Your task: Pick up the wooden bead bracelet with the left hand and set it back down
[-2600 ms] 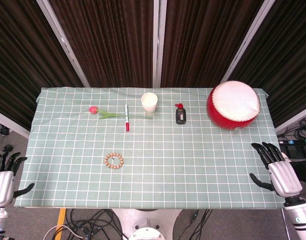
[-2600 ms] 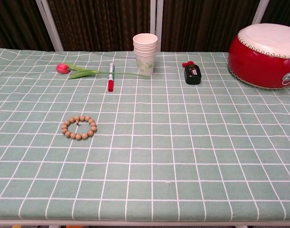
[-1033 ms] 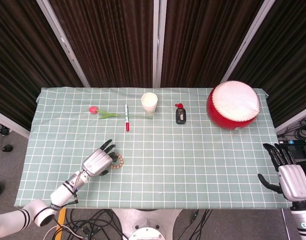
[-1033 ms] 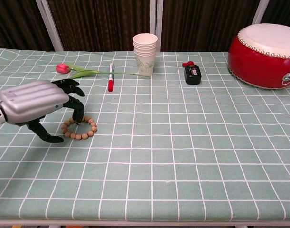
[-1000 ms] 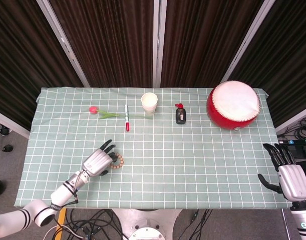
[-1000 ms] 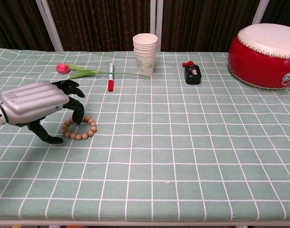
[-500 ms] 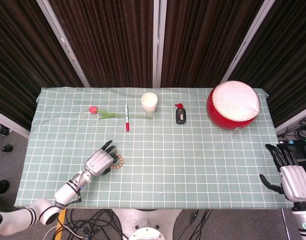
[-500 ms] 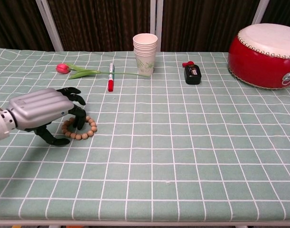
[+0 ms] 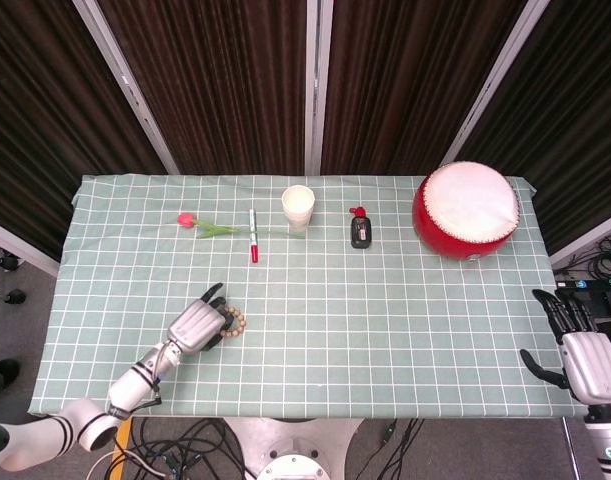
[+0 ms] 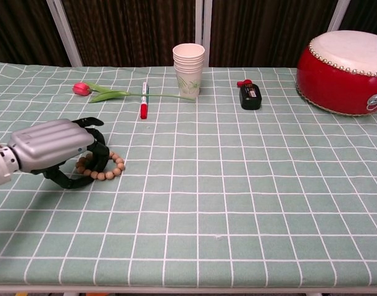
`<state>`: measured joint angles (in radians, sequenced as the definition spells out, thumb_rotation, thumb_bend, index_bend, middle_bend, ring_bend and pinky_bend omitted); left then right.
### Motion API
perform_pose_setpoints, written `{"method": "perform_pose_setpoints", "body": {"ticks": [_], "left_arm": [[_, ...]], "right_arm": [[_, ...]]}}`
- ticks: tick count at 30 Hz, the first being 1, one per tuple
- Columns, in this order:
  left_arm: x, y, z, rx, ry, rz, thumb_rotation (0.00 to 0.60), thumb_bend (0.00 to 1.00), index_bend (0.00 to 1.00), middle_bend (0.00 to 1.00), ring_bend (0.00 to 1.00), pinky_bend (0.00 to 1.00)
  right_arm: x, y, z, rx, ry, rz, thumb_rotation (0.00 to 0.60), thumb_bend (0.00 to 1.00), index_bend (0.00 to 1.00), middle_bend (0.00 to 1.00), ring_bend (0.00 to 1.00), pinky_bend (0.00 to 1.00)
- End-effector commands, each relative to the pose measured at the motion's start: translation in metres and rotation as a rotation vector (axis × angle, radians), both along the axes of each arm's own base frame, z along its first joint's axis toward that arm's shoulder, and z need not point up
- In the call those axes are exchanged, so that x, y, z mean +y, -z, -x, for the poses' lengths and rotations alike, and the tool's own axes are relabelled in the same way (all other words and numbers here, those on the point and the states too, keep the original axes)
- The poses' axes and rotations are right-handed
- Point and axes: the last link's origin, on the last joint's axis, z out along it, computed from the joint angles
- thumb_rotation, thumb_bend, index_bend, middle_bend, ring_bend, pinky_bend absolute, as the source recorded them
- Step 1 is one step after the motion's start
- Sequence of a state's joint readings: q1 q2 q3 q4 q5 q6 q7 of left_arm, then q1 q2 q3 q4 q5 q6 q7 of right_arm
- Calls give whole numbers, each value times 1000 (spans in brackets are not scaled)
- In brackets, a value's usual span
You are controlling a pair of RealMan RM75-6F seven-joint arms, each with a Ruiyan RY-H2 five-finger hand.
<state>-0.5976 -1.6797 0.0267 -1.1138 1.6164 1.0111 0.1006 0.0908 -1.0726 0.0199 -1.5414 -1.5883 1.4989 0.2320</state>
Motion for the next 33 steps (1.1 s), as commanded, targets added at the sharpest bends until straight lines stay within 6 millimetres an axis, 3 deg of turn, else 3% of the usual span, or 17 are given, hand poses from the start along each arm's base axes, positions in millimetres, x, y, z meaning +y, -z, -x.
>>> {"method": "perform_pose_setpoints", "body": {"ticks": [1, 9, 16, 24, 28, 33], "left_arm": [[-1, -6, -2, -265, -197, 62, 600, 441, 581, 574, 251, 37], [10, -34, -10, -949, -641, 244, 600, 480, 576, 590, 265, 56], [8, -47, -24, -1480, -1107, 555, 600, 478, 559, 582, 265, 69], [3, -48, -31, -1699, -1323, 769, 597, 481, 508, 560, 265, 67], [4, -49, -30, -1736, -1355, 840, 455, 486, 486, 540, 265, 58], [5, -45, -25, -1682, -1304, 849, 338, 473, 480, 533, 264, 56]], "right_arm": [[1, -2, 0, -1, 0, 6, 600, 205, 7, 102, 0, 0], [4, -4, -2, -3, -10, 19, 600, 204, 7, 103, 0, 0], [5, -5, -3, -3, -16, 22, 600, 205, 7, 104, 0, 0], [6, -7, -3, -1, -16, 28, 600, 205, 7, 104, 0, 0], [6, -7, -4, -1, -17, 31, 600, 204, 7, 104, 0, 0], [5, -7, -4, 2, -18, 31, 600, 204, 7, 105, 0, 0]]}}
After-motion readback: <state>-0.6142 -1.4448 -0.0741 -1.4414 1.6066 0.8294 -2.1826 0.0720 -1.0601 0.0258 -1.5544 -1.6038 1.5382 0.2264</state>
